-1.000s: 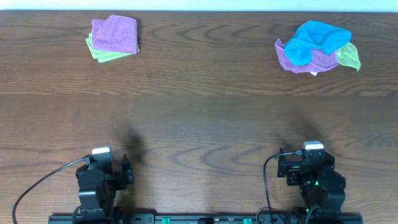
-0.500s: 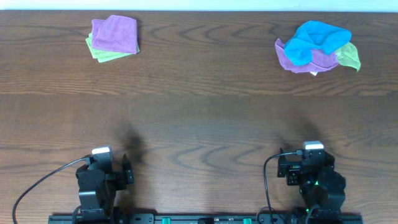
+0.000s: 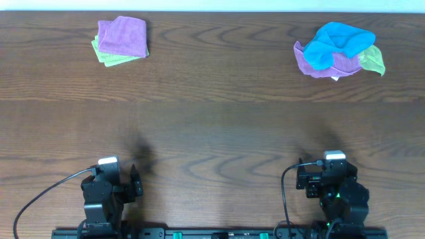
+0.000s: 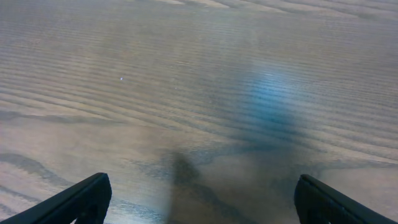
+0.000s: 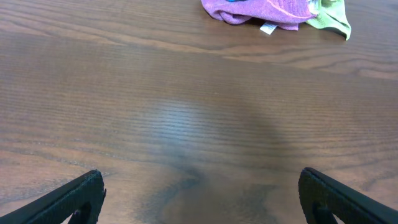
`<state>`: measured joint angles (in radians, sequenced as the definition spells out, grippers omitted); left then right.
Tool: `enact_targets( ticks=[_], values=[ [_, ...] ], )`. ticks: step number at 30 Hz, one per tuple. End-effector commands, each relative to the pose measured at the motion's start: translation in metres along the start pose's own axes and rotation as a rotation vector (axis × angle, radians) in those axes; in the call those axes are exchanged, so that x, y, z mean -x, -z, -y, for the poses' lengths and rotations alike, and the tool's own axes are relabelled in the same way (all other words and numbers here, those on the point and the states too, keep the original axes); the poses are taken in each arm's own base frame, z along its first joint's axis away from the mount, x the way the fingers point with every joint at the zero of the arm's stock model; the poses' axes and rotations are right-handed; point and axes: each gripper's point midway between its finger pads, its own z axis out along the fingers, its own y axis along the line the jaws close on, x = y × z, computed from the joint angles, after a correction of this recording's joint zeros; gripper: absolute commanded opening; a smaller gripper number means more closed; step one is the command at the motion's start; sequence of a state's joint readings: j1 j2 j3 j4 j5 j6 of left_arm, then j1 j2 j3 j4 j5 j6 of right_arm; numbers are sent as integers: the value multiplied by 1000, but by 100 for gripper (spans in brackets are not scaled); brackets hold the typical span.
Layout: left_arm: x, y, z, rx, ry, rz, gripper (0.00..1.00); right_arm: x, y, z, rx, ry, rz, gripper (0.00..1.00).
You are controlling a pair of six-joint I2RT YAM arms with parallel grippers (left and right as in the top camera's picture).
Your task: Fold the cloth
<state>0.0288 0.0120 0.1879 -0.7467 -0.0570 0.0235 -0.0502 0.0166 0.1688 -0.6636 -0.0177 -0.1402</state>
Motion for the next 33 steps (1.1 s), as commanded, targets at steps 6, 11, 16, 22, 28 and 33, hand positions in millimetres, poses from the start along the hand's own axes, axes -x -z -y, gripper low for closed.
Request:
enact_targets(
  ticks=[6,11,16,22,28,33],
  values=[
    [-8,-4,-2,11,-11,-20,95,22,9,9,-31,-91,-8,99],
    [-8,-4,-2,11,-11,-20,95,86,22,18,-29,-117,-31,99],
    [-8,-4,-2,11,-11,-20,95,168,11,41,-82,-163,-64,99],
    [-8,-4,-2,11,-11,-20,95,221,-27,65,-131,-200,-149,99],
    [-8,-4,-2,11,-11,-20,95,254,-93,105,-181,-241,-244,99],
    [-8,-4,-2,11,-11,-20,95,249,-156,125,-176,-266,-358,99]
  ],
)
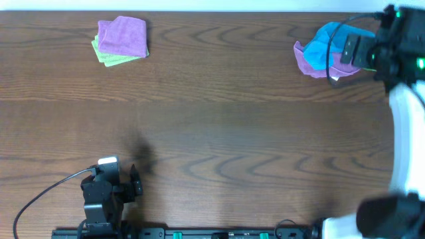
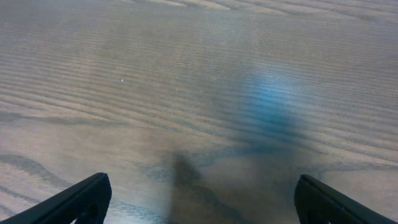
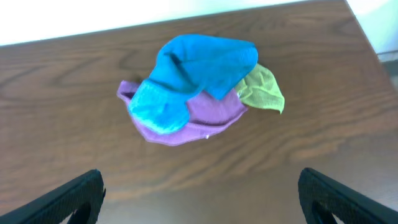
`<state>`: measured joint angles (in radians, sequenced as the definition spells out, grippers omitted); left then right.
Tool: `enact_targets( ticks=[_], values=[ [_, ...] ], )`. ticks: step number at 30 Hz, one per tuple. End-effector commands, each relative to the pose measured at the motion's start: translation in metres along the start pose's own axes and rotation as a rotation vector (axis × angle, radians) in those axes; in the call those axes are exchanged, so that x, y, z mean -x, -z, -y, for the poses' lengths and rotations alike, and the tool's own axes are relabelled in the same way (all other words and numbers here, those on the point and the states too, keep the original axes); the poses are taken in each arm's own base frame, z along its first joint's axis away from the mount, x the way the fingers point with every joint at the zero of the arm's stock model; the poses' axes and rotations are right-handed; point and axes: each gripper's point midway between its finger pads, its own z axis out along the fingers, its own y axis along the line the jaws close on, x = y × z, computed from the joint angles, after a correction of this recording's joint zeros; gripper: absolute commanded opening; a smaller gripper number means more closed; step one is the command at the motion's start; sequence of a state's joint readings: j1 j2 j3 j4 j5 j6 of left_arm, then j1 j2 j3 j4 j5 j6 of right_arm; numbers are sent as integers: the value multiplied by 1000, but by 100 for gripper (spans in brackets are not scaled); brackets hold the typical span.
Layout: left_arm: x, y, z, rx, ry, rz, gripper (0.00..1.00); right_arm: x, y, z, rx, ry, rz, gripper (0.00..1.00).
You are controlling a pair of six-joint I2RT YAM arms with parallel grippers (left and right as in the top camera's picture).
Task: Fold the cloth
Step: 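Reach the right gripper to the blue cloth on the right pile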
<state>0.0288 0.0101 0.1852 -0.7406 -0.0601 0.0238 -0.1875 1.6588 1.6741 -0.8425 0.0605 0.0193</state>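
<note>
A crumpled heap of cloths lies at the table's far right: a blue cloth [image 3: 198, 65] on top, a purple cloth [image 3: 205, 115] under it and a green cloth [image 3: 264, 92] at its right. From overhead the blue cloth [image 1: 323, 43] is partly covered by my right arm. My right gripper [image 3: 200, 198] hovers over the table just short of the heap, open with nothing between its fingers. My left gripper [image 2: 199, 198] rests open over bare wood at the near left. A folded purple cloth [image 1: 123, 36] lies on a folded green cloth [image 1: 106, 56] at the far left.
The wooden table [image 1: 212, 126] ends at a far edge just behind both cloth piles, and its right edge [image 3: 367, 37] runs close beside the crumpled heap. The left arm's base [image 1: 106, 196] sits at the near edge.
My right arm has moved from its rest at the near right up to the far right, beside the crumpled heap. Its gripper is still open. The left arm has not moved.
</note>
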Motion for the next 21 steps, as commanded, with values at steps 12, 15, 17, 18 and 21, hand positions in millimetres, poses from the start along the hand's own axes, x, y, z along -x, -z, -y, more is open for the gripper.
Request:
enact_targets(
  ticks=[12,15,17,18,21],
  values=[
    [-9,-4,-1,9,-11,-25,95,-1,-138,-4,31,-30,-169,99],
    [-9,-4,-1,9,-11,-25,95,-3,-139,-9,50,-28,-175,99],
    [-9,-4,-1,9,-11,-25,95,-3,-139,-10,47,-25,-175,99],
    [-9,-4,-1,9,-11,-25,95,-3,-139,-10,47,-25,-176,99],
    [-9,-4,-1,9,-11,-25,95,-4,-139,-11,53,-27,-181,99]
  ],
)
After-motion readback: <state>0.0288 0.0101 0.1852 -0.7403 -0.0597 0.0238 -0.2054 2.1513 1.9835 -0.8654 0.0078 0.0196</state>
